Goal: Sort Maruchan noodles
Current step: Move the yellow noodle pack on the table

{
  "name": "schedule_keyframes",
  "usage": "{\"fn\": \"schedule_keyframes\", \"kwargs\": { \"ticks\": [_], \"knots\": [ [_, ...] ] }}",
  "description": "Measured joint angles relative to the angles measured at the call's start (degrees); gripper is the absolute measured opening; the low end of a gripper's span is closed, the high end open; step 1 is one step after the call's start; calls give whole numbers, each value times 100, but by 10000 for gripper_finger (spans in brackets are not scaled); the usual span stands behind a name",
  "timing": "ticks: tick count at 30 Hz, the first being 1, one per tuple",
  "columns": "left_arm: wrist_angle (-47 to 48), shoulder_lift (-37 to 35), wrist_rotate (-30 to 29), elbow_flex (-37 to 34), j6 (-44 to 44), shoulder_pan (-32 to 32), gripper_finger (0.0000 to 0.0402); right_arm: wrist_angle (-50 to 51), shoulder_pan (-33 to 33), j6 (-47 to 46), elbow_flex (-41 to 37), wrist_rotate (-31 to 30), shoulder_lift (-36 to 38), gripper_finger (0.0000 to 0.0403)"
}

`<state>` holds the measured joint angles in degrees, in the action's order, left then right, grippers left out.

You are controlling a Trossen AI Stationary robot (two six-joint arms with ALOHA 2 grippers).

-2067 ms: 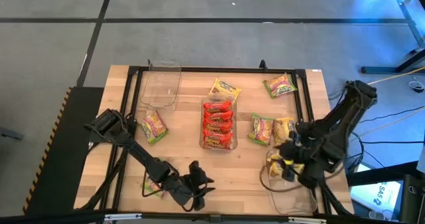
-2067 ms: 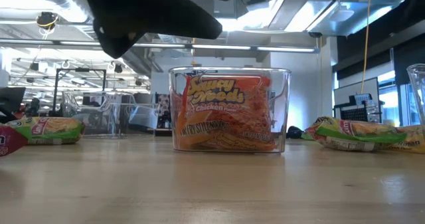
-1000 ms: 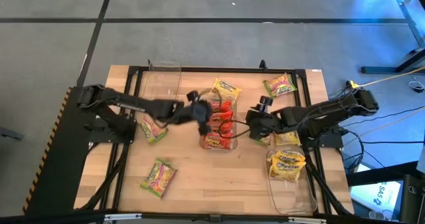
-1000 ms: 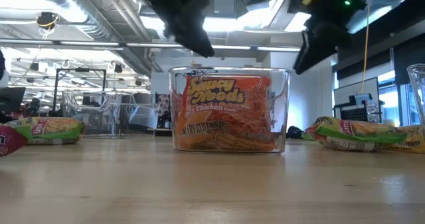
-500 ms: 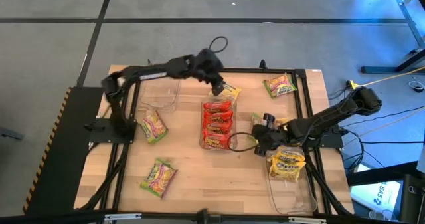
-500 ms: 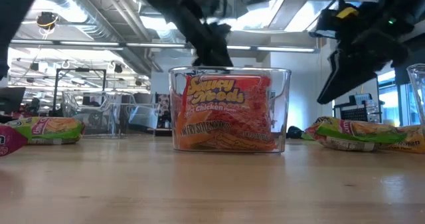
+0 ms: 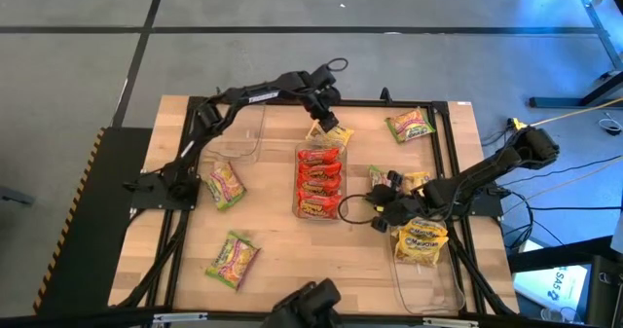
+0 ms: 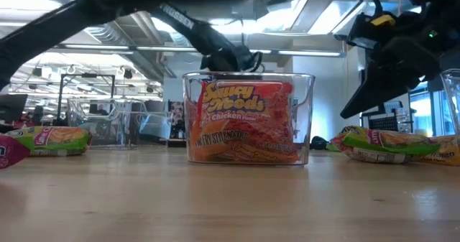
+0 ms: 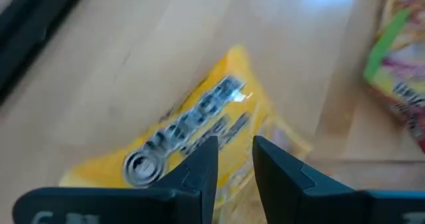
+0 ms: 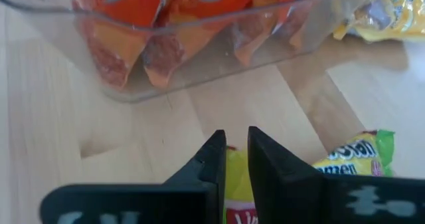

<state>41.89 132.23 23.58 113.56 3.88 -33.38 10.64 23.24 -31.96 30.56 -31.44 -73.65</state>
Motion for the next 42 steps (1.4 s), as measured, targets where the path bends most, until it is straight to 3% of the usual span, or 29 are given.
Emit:
{"fn": "schedule_keyframes", "kwargs": {
  "ticks": [8,17,25,37,42],
  "knots": [
    [451,132,-357,-105,-13,-120,88,-161,-2,26,-26,-157,-2,35],
    [1124,121,-1297,-105,-15,-196,88,-189,-1,28,-26,-266,-2,35],
    [2225,113,-2269,-104,-89,-226,88,-200,0,30,-26,-272,-2,35],
    [4815,121,-3565,-49,263,9,88,-200,0,69,-26,-415,-2,35],
    [4663,-132,-3590,200,122,197,88,-200,0,74,-26,-559,-2,35]
  ]
}}
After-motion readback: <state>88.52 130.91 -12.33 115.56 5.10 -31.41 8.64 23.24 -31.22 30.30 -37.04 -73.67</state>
